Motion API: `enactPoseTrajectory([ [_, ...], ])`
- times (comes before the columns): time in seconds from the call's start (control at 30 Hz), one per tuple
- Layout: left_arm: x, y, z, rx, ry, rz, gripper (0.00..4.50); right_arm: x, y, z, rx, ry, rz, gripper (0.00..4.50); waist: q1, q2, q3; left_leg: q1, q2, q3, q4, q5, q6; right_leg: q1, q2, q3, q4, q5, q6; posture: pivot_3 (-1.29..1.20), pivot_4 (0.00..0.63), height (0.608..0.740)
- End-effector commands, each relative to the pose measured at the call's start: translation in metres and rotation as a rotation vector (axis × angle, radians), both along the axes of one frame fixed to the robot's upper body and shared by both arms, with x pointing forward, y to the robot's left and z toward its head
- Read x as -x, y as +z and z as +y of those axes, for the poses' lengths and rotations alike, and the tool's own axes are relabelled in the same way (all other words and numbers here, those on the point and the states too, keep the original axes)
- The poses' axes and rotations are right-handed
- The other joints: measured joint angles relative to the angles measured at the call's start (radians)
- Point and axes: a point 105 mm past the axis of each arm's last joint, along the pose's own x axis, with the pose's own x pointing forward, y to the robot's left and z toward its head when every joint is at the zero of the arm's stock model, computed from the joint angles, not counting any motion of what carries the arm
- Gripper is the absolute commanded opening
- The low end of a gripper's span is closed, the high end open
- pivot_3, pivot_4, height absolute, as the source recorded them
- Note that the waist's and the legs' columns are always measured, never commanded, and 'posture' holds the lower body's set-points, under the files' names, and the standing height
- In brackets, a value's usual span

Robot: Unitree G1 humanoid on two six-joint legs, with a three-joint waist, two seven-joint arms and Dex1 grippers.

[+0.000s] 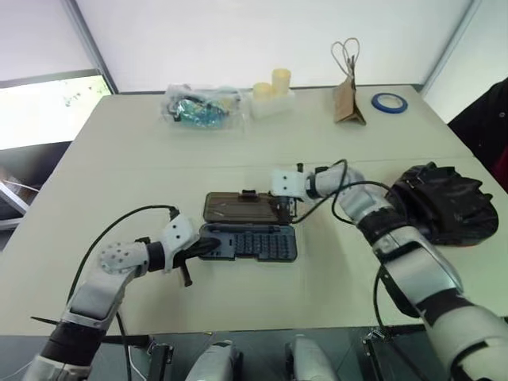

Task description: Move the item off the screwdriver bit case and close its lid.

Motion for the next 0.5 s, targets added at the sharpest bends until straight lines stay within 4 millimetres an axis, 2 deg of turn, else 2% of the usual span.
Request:
enactPoseTrajectory([
  [0.03,0.001,-0.009,0.002,0.018,0.016,0.053,0.00,0.009,0.036,0.004,-0.030,0.033,-0.129,0.06,0.002,0.000,0.000,-0.003,0.000,0.000,0.001,0.000,0.000,-0.002,0.000,0.000,0.000,0.000,0.000,0.00,0.150,0.740],
  [0.27,-0.002,-0.006,-0.001,0.084,0.028,0.088,0.00,0.026,0.046,0.010,0.005,0.088,-0.267,0.06,0.003,0.000,0.000,-0.008,0.000,0.000,0.004,0.000,0.000,-0.005,0.001,-0.001,0.000,0.000,0.000,0.00,0.150,0.740],
  [0.37,-0.006,0.014,-0.004,0.259,0.057,0.146,0.00,0.030,0.050,0.012,0.018,0.110,-0.317,0.06,0.003,-0.001,0.001,-0.009,0.000,0.000,0.004,0.000,0.000,-0.005,0.001,-0.001,0.000,0.000,0.000,0.00,0.150,0.740],
  [0.43,0.003,0.039,-0.006,0.463,0.019,0.293,0.00,0.031,0.051,0.011,0.028,0.115,-0.340,0.06,0.003,-0.002,0.001,-0.009,0.000,0.000,0.004,0.000,0.000,-0.006,0.001,-0.001,0.000,0.000,0.000,0.00,0.150,0.740],
  [0.5,0.006,0.053,-0.004,0.537,0.008,0.336,0.00,0.031,0.049,0.009,0.019,0.104,-0.331,0.06,0.000,-0.003,0.002,-0.012,0.001,-0.001,0.005,0.000,0.000,-0.009,0.001,0.000,0.001,0.000,0.000,0.00,0.150,0.740],
])
